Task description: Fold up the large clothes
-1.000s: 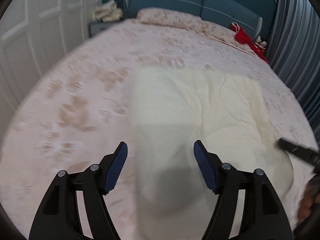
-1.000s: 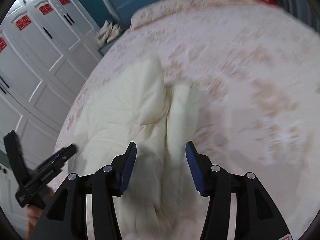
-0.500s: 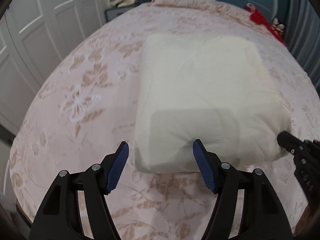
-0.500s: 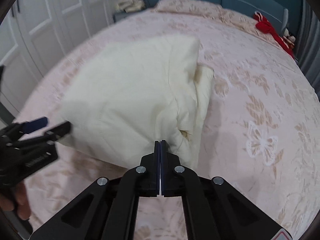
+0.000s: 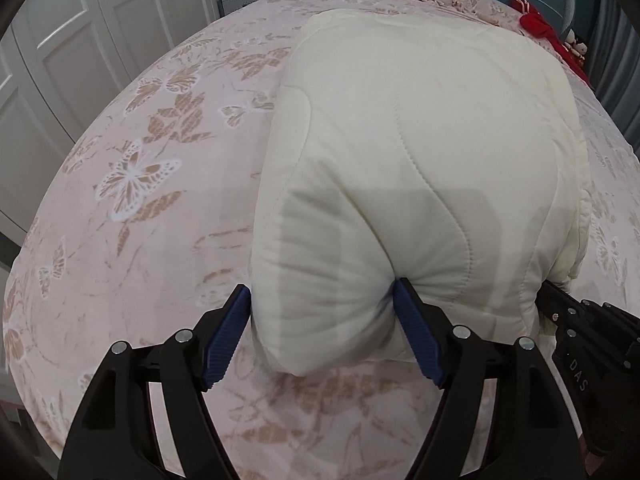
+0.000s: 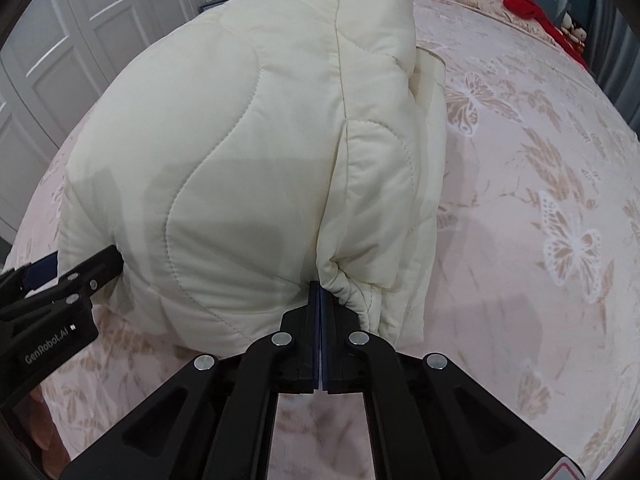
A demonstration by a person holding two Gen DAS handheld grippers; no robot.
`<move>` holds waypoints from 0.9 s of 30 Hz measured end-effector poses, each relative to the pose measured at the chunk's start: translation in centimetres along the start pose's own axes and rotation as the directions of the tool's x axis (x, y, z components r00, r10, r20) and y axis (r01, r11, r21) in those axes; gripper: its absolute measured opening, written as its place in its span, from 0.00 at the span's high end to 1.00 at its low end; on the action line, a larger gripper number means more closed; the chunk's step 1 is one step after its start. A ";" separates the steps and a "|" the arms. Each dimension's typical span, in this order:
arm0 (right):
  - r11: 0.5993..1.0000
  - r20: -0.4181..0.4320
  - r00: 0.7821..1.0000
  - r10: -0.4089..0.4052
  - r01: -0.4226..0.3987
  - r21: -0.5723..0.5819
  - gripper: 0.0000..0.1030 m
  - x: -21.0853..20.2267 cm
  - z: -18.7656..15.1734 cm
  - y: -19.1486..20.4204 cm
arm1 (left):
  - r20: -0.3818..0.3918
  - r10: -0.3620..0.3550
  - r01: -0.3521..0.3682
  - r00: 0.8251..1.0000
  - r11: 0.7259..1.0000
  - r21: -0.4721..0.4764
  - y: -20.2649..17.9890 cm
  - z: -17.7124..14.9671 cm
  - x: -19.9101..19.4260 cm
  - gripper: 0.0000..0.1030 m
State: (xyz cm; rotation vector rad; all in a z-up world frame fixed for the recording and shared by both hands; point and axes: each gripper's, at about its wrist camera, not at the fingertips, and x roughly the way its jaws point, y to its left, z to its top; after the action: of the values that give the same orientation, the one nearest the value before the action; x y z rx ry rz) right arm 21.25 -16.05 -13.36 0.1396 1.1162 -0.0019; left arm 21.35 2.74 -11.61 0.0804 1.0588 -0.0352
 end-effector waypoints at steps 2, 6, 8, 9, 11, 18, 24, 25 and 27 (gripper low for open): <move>1.000 0.002 1.000 0.006 -0.006 0.008 1.00 0.3 0.0 0.1 | 0.004 0.014 -0.014 1.000 1.000 0.009 -0.4 0.0 0.3 0.29; 1.000 0.000 1.000 -0.004 0.004 -0.007 1.00 0.5 0.2 0.2 | 0.007 0.043 -0.044 0.999 0.999 0.025 -0.8 0.2 0.3 0.26; 1.000 -0.014 1.000 -0.003 0.003 -0.001 1.00 -0.7 0.5 0.2 | 0.014 0.049 -0.049 0.999 0.999 0.022 -0.8 0.4 -0.9 0.27; 1.000 -0.009 1.000 -0.001 0.001 0.009 1.00 -1.7 0.6 0.1 | 0.021 0.056 -0.057 0.998 0.998 0.024 -0.7 0.4 -1.7 0.27; 0.999 0.034 0.999 0.017 -0.019 0.040 0.93 -4.5 0.3 -0.2 | 0.038 0.066 -0.067 0.997 0.998 0.021 -0.4 0.0 -3.8 0.28; 0.997 0.206 0.979 -0.007 -0.008 0.073 0.40 -15.3 -6.2 0.6 | 0.095 0.033 -0.028 0.995 0.998 -0.052 0.8 -4.8 -11.8 0.11; 0.998 0.259 0.965 -0.046 0.033 0.053 0.35 -19.5 -12.1 2.0 | 0.119 0.033 -0.030 0.992 0.999 -0.030 0.2 -10.0 -16.0 0.10; 0.998 0.259 0.965 -0.045 0.031 0.056 0.35 -19.9 -12.8 2.1 | 0.123 0.034 -0.032 0.992 0.999 -0.022 0.1 -10.7 -16.5 0.10; 0.998 0.257 0.966 -0.043 0.030 0.056 0.34 -20.5 -14.1 2.3 | 0.130 0.042 -0.041 0.991 0.999 -0.007 -0.1 -11.8 -17.2 0.10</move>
State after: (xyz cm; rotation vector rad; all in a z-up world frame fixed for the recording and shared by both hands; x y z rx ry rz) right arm -0.28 -13.60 -0.80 0.1600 0.8585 -0.0797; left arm 2.67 3.44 -2.33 0.0950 0.9270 -0.0007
